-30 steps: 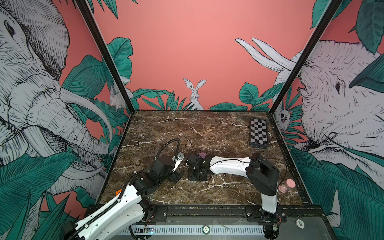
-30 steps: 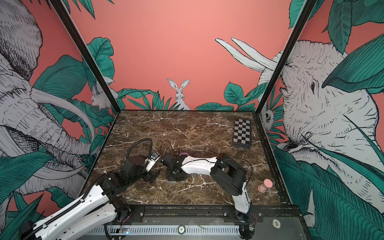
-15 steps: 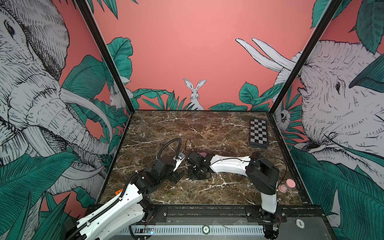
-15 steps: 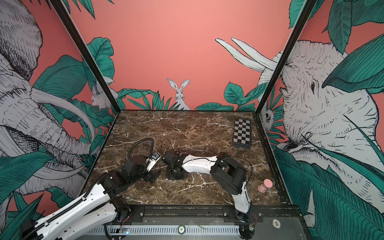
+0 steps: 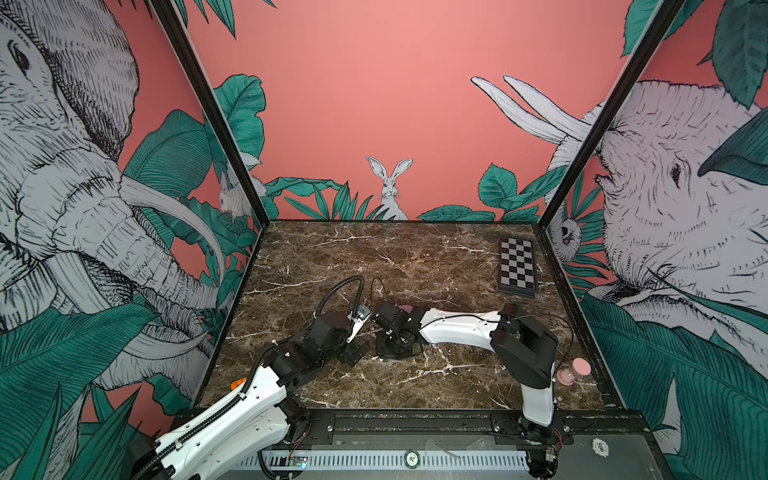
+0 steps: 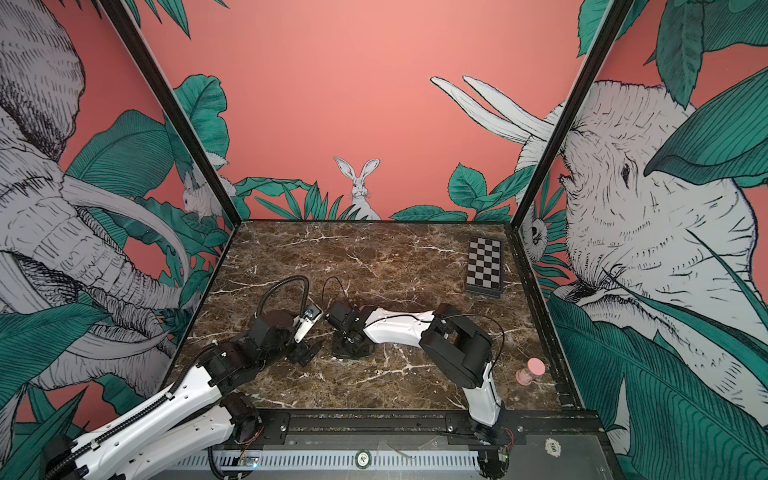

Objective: Insert the wireless bluetooth earbuds into the charging case
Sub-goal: 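Lift the held pink earbud with the right gripper toward the case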

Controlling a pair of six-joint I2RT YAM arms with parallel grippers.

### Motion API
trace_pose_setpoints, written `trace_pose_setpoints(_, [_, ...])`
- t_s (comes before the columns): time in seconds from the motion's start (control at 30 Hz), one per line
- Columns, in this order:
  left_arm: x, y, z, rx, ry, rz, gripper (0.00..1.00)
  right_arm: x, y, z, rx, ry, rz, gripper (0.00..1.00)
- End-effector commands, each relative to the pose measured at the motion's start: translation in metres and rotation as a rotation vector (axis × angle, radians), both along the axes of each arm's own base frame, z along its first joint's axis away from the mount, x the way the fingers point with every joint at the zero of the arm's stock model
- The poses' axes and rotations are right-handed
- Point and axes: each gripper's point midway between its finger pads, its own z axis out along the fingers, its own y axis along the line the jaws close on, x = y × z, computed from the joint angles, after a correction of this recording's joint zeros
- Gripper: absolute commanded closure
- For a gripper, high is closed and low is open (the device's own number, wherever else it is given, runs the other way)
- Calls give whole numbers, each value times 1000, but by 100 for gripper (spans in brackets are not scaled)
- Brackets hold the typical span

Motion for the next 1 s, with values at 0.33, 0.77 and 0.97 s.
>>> trace_pose_setpoints(0.33, [3, -7, 14, -28, -28, -21, 1, 1, -27, -35, -155, 32, -13, 74])
trace_pose_setpoints(0.77, [2, -7, 13, -29, -25, -23, 1, 8, -22, -35, -157, 14, -18, 75])
trace_pose_setpoints(0.97, [3, -7, 14, -29, -26, -21, 1, 8, -23, -37, -164, 16, -21, 75])
